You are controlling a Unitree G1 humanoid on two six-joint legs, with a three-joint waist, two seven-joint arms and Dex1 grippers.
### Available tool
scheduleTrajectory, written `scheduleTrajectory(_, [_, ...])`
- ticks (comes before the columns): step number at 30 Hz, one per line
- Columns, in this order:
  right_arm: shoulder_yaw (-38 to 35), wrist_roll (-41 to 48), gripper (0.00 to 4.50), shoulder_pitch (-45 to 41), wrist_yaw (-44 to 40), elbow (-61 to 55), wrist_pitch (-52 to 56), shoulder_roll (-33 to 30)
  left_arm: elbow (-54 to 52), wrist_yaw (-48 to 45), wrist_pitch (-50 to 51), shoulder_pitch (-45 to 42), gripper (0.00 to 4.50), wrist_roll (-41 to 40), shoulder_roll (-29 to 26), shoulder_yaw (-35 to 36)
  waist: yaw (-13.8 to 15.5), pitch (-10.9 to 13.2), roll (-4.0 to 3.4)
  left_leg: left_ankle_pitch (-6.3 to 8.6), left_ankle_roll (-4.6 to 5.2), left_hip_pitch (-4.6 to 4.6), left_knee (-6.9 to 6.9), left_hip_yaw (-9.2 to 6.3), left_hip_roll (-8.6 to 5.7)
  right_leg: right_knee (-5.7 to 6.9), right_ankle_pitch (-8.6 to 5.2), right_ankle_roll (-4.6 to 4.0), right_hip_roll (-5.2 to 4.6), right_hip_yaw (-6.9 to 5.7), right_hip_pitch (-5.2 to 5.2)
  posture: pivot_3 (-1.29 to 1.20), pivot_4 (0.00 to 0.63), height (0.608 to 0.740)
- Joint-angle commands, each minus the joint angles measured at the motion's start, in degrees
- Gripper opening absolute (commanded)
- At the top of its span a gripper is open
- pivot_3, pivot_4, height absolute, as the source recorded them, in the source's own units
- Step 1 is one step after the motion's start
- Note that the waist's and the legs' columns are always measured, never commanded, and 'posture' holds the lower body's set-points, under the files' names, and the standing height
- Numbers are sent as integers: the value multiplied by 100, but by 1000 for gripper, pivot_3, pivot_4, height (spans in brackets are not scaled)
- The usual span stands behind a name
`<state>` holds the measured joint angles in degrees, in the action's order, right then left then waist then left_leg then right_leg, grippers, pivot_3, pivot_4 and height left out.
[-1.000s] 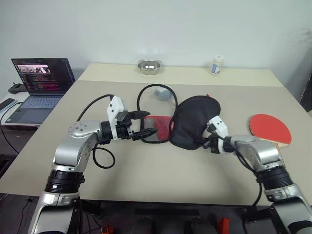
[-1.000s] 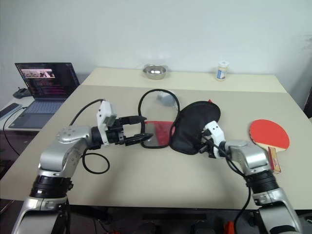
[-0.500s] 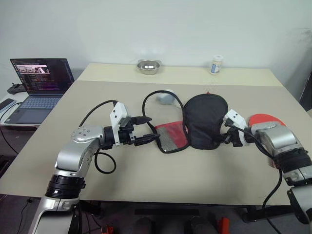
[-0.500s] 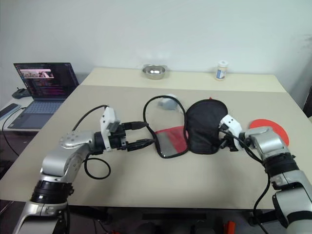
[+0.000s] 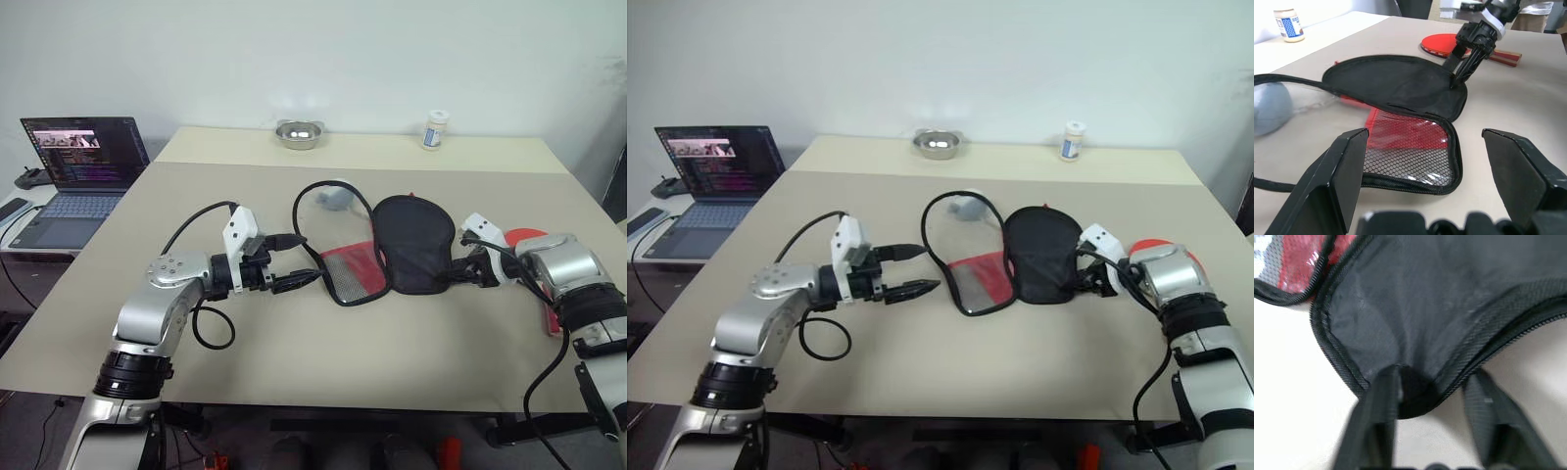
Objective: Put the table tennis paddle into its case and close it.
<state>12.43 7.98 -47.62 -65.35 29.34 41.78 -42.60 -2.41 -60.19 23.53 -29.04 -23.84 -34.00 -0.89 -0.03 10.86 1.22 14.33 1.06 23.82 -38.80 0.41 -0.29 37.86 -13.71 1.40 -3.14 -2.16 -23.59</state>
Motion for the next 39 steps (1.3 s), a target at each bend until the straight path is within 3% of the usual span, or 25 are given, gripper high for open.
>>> scheduleTrajectory(1, [-501,215,3795,118,7,-628,228,-366,-140,-9,-102,-121,4057,-37,24,11,8,0,0,0,0,0,0,1,0,0,0,0,0,1,0,0,150,740])
scheduleTrajectory(3, [-871,356,4469,239,154,-880,413,-561,-173,-17,-82,-127,4057,-82,55,13,10,1,-1,0,0,1,0,0,-1,-1,0,0,-1,0,0,0,150,740])
scheduleTrajectory(6, [-1407,529,4492,519,486,-1301,700,-770,-231,-62,-59,-120,4057,-127,78,-11,12,1,-1,0,0,2,0,0,-1,-3,0,0,-3,-1,1,0,150,740])
scheduleTrajectory(9, [-1956,462,4492,898,1333,-1729,965,-707,-237,-84,-76,-182,4057,-164,143,-48,16,0,-1,0,0,1,1,-2,2,-4,0,0,-2,-2,2,0,150,740])
scheduleTrajectory(17, [-3101,350,4492,1819,3433,-2750,1826,67,-217,-344,355,-549,4057,-366,175,-235,13,0,-3,-1,0,0,-1,5,1,4,0,0,0,5,1,0,150,740])
scheduleTrajectory(21, [-3630,29,4492,2079,4606,-2874,1850,524,-39,-784,-83,-976,4057,-302,267,-391,16,0,-3,-1,-1,1,-3,5,0,5,0,1,4,4,1,0,150,740])
scheduleTrajectory(30, [-3971,65,4492,2321,5252,-2843,1902,738,183,-945,-267,-1208,4057,-190,290,-483,-8,-1,-6,-1,0,-2,0,10,-2,3,-1,3,12,9,1,0,150,740])
scheduleTrajectory(39, [-4067,343,4492,2506,5289,-3171,2468,951,145,-882,-297,-1128,4057,-143,209,-429,-9,-2,-7,-1,1,-2,0,10,-2,4,-2,3,20,10,1,0,150,740])
